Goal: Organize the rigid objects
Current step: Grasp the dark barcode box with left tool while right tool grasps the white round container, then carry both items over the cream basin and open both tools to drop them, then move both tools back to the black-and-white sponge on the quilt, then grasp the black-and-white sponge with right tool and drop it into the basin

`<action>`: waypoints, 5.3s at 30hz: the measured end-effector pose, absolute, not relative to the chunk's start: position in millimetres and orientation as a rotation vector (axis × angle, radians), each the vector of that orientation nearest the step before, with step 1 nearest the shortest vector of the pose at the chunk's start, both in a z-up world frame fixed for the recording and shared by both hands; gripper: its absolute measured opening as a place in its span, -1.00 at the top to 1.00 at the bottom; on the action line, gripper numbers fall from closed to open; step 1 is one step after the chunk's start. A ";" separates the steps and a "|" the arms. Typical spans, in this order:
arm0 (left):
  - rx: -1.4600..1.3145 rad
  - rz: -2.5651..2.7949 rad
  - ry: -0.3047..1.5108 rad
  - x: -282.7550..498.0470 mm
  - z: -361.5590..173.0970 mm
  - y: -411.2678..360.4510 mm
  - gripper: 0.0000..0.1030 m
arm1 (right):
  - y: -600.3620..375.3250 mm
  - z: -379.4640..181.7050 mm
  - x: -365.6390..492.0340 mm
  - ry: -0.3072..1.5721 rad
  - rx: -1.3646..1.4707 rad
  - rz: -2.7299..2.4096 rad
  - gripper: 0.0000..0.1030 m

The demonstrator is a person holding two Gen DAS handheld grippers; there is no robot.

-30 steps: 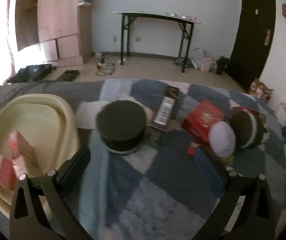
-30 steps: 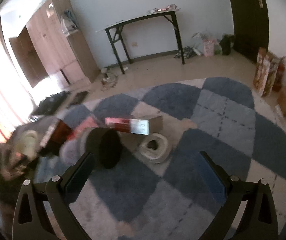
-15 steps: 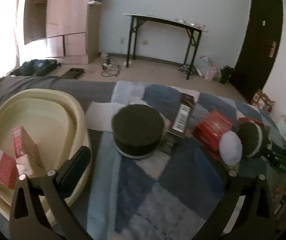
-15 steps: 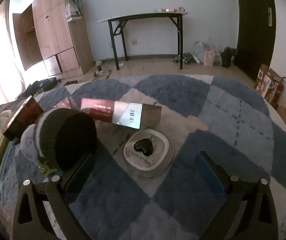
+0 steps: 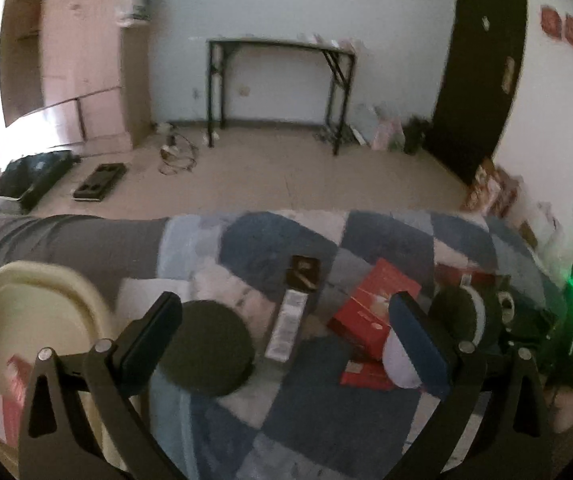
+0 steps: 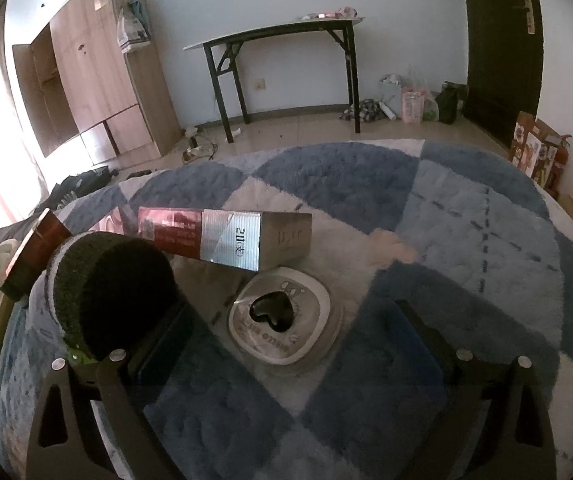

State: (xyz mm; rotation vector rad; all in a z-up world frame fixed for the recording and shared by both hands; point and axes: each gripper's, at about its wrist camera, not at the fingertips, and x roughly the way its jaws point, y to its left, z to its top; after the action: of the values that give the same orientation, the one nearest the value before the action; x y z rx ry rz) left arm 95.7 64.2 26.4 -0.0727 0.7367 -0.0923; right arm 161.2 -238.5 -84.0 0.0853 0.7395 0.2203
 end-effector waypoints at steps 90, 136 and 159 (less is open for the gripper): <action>-0.496 0.346 0.603 -7.0 28.1 373.6 -1.00 | 175.4 -1.2 129.3 0.735 -0.262 1.064 -0.94; 0.028 0.032 0.743 47.9 53.1 181.0 -0.34 | -156.7 33.1 153.6 0.706 -0.094 0.386 -0.22; -0.290 0.535 0.901 -11.4 -3.5 398.6 -0.34 | 205.4 26.6 134.9 0.546 -0.353 1.039 -0.22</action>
State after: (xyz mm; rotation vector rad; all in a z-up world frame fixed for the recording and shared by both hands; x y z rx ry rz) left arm -11.4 398.6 -3.5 -0.2897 0.9012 0.5355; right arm 134.9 205.4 26.6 -0.3528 0.5458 1.0388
